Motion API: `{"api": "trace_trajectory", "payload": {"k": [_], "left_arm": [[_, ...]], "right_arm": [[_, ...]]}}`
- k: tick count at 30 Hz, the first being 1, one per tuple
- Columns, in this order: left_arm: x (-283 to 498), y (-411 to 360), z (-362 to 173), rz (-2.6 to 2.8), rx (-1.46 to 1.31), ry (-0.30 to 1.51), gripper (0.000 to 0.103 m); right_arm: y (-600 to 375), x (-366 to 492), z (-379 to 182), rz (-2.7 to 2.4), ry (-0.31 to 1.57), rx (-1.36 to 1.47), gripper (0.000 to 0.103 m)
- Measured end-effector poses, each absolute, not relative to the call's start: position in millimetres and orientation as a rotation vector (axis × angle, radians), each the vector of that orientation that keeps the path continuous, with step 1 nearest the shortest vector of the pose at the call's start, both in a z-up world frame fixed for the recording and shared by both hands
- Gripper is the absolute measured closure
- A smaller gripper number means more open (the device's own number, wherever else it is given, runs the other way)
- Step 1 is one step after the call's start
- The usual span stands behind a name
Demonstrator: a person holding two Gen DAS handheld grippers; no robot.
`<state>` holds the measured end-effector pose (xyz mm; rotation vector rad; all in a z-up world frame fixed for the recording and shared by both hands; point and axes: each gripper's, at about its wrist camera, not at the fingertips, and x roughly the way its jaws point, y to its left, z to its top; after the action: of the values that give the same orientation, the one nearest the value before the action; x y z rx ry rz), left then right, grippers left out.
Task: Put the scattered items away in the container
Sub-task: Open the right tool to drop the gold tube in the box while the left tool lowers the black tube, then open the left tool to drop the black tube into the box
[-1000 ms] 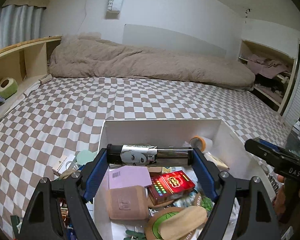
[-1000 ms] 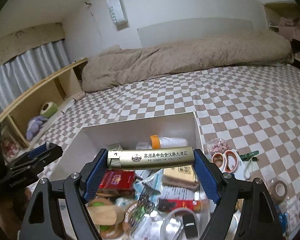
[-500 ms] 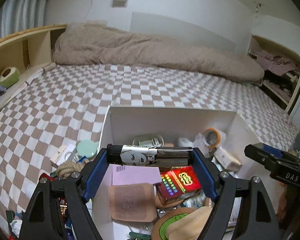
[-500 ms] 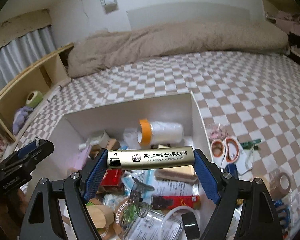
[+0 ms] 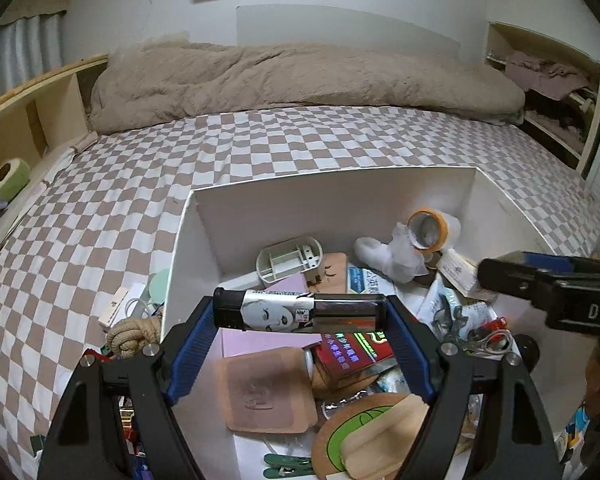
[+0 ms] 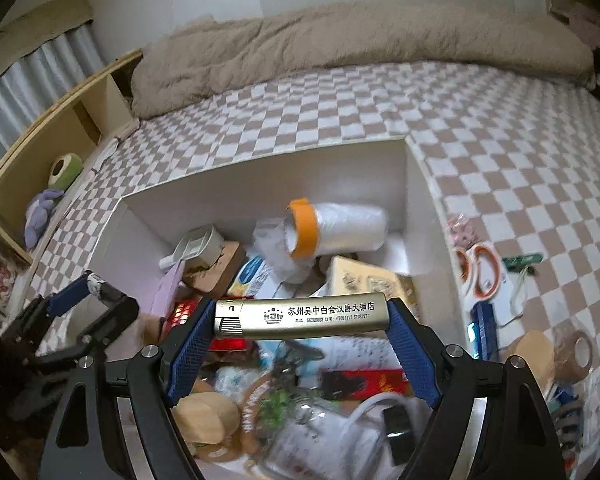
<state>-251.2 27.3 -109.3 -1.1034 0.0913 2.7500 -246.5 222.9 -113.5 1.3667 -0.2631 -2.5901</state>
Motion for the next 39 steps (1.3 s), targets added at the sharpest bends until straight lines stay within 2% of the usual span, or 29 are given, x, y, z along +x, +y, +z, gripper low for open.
{"api": "trace_trajectory", "payload": {"k": [10, 15, 16, 17, 18, 29, 34, 39], "left_arm": [[-254.1, 23.8, -108.1, 2.748, -1.09, 0.043, 0.021], [-252.6, 23.0, -107.9, 2.731, -1.095, 0.011, 0.021], [-253.0, 22.6, -107.9, 2.728, -1.099, 0.002, 0.021], [-253.2, 21.9, -108.1, 2.727, -1.102, -0.004, 0.021], [-253.1, 21.6, -108.0, 2.726, -1.101, -0.01, 0.021], [-254.4, 21.3, -107.2, 2.705, -1.139, -0.041, 0.021], [-260.5, 24.8, -108.0, 2.659, -1.214, -0.058, 0.021], [-268.2, 34.4, -105.9, 2.63, -1.249, -0.062, 0.021]], "right_arm": [[184.7, -269.8, -108.4, -2.603, -0.152, 1.374, 0.019], [183.8, -283.1, -104.8, -2.599, -0.259, 1.379, 0.019], [184.4, -284.6, -103.6, -2.59, -0.276, 1.379, 0.016], [185.1, -285.3, -102.4, -2.586, -0.283, 1.382, 0.007], [186.0, -284.6, -100.4, -2.594, -0.28, 1.377, 0.004], [206.6, -244.3, -80.8, -2.659, -0.208, 1.21, 0.004], [213.2, -218.5, -83.5, -2.744, -0.075, 1.104, 0.004], [220.9, -206.5, -88.4, -2.755, -0.041, 1.057, 0.004]]}}
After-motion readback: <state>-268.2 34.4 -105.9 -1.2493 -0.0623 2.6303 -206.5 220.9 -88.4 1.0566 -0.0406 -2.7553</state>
